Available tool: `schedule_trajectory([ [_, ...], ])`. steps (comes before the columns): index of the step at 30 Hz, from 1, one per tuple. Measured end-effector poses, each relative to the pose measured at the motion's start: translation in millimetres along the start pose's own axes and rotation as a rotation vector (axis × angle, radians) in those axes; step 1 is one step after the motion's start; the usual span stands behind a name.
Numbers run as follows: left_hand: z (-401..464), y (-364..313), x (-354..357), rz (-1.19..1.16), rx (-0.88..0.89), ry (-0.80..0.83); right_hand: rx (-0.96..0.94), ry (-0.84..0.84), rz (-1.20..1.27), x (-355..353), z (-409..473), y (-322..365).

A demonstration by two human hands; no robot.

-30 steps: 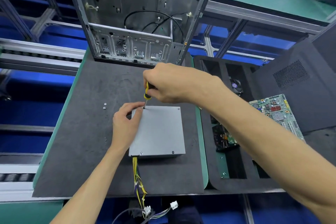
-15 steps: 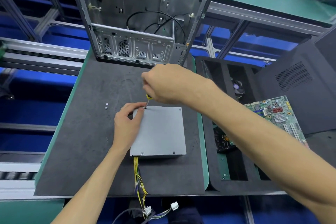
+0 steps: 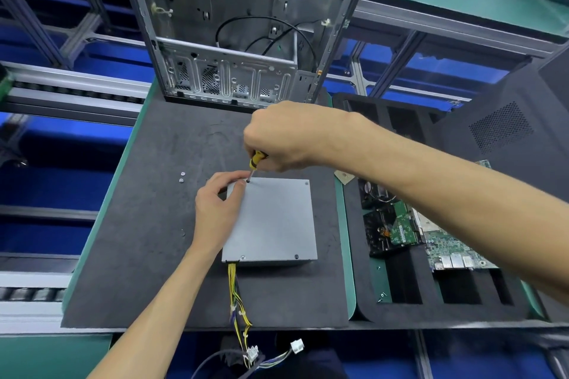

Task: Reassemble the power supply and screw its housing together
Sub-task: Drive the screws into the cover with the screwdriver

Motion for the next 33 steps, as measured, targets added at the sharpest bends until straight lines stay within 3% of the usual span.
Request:
schedule_trajectory([
  [21,1,4,0,0.045,-0.028,0.0,0.27,-0.093,0.229,2,-2,22],
  [33,2,7,0,0.048,-0.035,-0.001,0.386,0.013,0.364,9,-2,1],
])
Point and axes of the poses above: each hand's wrist, its own z-axis towards the middle knuckle, its own x-axis out of the palm, y = z × x, the point moved 7 cm from there along z, towards the middle knuckle, and after that the axes turned 2 degrees about y, right-handed, at the moved point
